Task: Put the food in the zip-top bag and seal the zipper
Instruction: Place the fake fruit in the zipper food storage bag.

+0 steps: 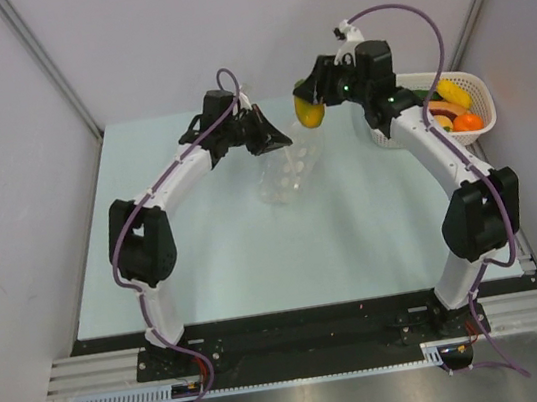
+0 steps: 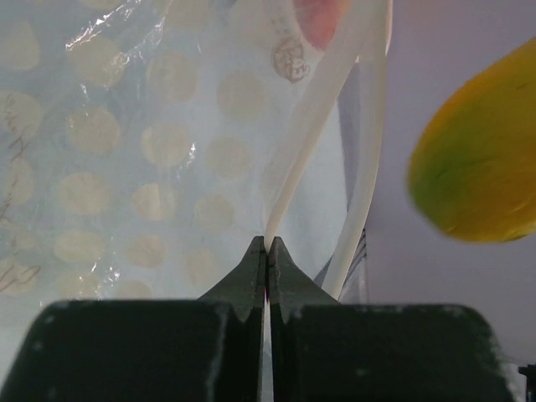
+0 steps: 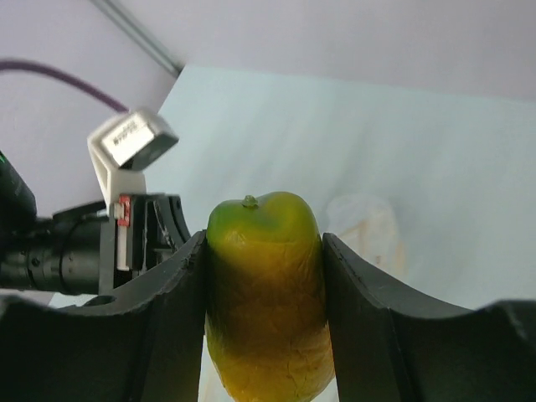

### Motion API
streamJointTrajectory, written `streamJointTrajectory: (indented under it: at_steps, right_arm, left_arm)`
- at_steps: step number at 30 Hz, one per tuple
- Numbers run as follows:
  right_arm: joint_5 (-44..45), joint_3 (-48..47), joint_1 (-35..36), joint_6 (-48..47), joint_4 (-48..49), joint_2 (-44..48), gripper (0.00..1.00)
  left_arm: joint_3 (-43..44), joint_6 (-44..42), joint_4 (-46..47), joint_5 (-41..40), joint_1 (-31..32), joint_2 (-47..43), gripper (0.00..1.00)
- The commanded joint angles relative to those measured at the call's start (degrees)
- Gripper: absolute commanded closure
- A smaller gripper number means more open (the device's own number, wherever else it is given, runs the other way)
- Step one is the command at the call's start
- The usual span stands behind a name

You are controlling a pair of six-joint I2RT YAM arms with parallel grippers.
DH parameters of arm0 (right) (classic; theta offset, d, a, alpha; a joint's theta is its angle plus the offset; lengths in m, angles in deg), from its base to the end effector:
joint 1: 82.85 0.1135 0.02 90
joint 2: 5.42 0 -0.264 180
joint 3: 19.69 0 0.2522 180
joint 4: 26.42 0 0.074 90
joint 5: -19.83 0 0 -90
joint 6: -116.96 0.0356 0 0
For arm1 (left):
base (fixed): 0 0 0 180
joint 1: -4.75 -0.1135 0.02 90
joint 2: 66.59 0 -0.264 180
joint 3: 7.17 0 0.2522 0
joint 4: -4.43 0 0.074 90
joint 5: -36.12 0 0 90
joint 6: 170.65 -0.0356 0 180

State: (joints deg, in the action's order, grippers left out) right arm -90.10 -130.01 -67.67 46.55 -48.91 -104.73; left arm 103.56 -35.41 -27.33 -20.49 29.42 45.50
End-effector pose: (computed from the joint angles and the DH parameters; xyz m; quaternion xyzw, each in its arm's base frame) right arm 0.3979 0.1205 0.4008 -0.0801 0.7662 0.3141 0.5548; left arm 0.4083 -0.2091 0.2955 -0.0158 0.8531 -0.4684 0.2291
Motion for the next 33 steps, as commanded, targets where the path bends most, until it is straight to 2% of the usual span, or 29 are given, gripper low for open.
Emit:
streamJointTrajectory:
  at_steps: [1, 7, 8, 10, 11, 14, 17, 21, 25, 27, 28, 30, 33]
  right_arm:
    - [1.4, 5.1, 2.8, 2.6, 6.4, 2.4, 1.00]
    - [3.1, 10.4, 5.2, -2.8, 3.5, 2.1, 1.00]
    - [2.2, 10.7, 5.3, -3.7, 3.2, 2.4, 0.96]
    - [-0.4, 10.8, 5.4, -4.3, 2.4, 2.7, 0.70]
    - [-0.8, 10.8, 5.3, -4.5, 2.2, 3.3, 0.41]
    - [-2.4, 10.7, 4.8, -4.7, 2.3, 4.8, 0.01]
    - [-5.2, 10.3, 3.2, -4.7, 2.4, 6.5, 0.00]
    - [-7.8, 7.7, -2.3, -5.4, -0.7, 7.7, 0.00]
    - [-12.0, 3.5, -14.7, -12.8, -9.8, 4.7, 0.03]
    - [-10.8, 1.1, -19.7, -16.1, -13.6, 2.7, 0.04]
    - [-10.1, -2.4, -22.6, -18.7, -18.7, 0.0, 0.04]
    - [-7.2, -6.0, -25.4, -24.4, -24.0, -3.2, 0.05]
    - [-4.0, -11.8, -28.8, -26.4, -31.7, -8.5, 0.09]
  left_arm:
    - [-3.3, 6.9, 8.0, 4.6, -0.5, -4.8, 1.00]
    - [-11.3, 14.0, 17.8, 5.9, -0.8, -8.2, 1.00]
    - [-12.0, 14.9, 20.0, 5.8, -1.0, -8.5, 1.00]
    - [-12.9, 16.2, 22.1, 5.9, -1.3, -8.7, 1.00]
    - [-12.9, 16.4, 22.1, 6.1, -1.4, -8.6, 1.00]
    - [-12.9, 16.7, 22.2, 6.7, -1.6, -8.3, 1.00]
    - [-12.9, 16.8, 22.6, 7.1, -1.6, -7.9, 1.00]
    - [-12.5, 16.3, 22.3, 7.4, -1.6, -7.2, 1.00]
    - [-10.3, 13.8, 19.7, 7.6, -1.6, -6.3, 1.00]
    - [-9.6, 13.0, 18.5, 7.7, -1.6, -5.9, 1.00]
    - [-9.5, 12.3, 18.4, 7.6, -1.6, -5.8, 1.00]
    - [-9.4, 12.0, 18.4, 7.5, -1.6, -5.7, 1.00]
    - [-9.5, 10.9, 16.6, 7.5, -1.6, -5.5, 1.00]
